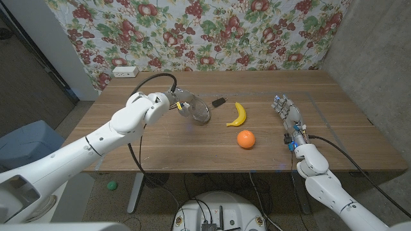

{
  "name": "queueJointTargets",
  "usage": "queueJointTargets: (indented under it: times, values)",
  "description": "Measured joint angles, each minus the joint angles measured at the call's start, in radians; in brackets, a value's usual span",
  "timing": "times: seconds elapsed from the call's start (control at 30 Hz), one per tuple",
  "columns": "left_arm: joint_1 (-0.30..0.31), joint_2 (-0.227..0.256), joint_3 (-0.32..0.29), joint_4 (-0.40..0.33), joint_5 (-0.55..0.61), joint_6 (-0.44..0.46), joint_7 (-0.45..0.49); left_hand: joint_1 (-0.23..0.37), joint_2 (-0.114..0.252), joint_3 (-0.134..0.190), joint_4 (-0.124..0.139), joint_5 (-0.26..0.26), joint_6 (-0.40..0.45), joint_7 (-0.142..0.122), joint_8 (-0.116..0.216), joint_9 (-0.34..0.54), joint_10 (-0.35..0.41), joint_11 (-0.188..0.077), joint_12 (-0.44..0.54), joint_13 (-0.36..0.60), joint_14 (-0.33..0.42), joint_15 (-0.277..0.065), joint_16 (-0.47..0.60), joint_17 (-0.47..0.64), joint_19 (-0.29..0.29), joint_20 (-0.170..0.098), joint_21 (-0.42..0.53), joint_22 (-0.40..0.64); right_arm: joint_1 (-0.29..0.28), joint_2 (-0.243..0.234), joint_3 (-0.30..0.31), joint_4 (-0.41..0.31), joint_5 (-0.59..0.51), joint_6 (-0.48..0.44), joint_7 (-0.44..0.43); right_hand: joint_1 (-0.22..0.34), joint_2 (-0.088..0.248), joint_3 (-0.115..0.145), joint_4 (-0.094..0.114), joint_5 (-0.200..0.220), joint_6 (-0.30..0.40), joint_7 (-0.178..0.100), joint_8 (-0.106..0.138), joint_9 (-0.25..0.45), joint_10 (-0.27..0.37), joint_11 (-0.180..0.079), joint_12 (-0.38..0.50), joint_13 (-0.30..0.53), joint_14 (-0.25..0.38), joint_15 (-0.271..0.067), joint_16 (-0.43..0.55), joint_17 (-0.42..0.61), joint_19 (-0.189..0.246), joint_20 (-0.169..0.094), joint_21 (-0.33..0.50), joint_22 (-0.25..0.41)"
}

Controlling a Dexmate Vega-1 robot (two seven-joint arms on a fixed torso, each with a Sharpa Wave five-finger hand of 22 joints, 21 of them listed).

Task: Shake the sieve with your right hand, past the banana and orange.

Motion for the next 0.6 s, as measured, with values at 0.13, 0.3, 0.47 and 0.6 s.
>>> queueJointTargets:
  times: [0.13,0.3,0.47,0.6]
  values:
    - [0.002,-0.003,0.002,0.003,0.015,-0.005,0.005,0.013,0.002,0.000,0.000,0.000,0.023,0.002,0.008,0.002,0.006,0.001,0.003,0.000,0.010,0.000,0.001,0.000,0.005,-0.005,-0.002,0.000,-0.006,-0.001,0.003,-0.003,0.000,0.002,0.000,0.000,0.000,0.000,0.000,0.000,0.000,0.000,0.000,0.000,0.000,0.000,0.000,0.000,0.000,0.000,0.000,0.000,0.000,0.000,0.000,0.000]
    - [0.005,-0.007,0.006,0.007,0.039,-0.010,0.013,0.028,0.002,-0.008,0.000,0.000,0.033,0.002,0.008,0.005,0.009,-0.002,0.003,0.000,0.020,-0.001,0.005,0.000,0.018,-0.007,-0.004,0.000,-0.013,-0.003,0.007,-0.007,0.000,0.004,0.000,-0.011,-0.011,0.000,0.000,0.000,0.000,0.000,0.000,0.000,0.000,0.000,0.000,0.000,0.000,0.000,0.000,0.000,0.000,0.000,0.000,0.000]
    - [0.008,-0.018,0.015,0.020,0.063,-0.016,0.016,0.031,0.005,-0.012,0.004,0.000,0.038,-0.003,0.008,0.005,0.009,-0.002,0.003,0.000,0.027,-0.002,0.005,0.000,0.019,-0.008,-0.004,0.000,-0.020,-0.005,0.011,-0.011,0.002,0.008,-0.001,-0.011,-0.011,0.000,0.000,0.000,0.000,0.000,0.000,0.000,0.000,0.000,0.000,0.000,0.000,0.000,0.000,0.000,0.007,0.007,0.000,0.000]
    - [0.008,-0.025,0.019,0.026,0.082,-0.017,0.015,0.041,0.005,-0.012,0.004,0.000,0.042,0.000,0.008,0.005,0.009,-0.002,0.003,0.000,0.027,-0.002,0.005,0.000,0.019,-0.008,-0.004,0.000,-0.025,-0.007,0.014,-0.014,0.003,0.009,-0.002,-0.011,-0.011,0.000,0.000,0.000,0.000,0.000,0.000,0.000,0.000,0.000,0.000,0.000,0.000,0.000,0.000,0.000,0.007,0.007,0.000,0.000]
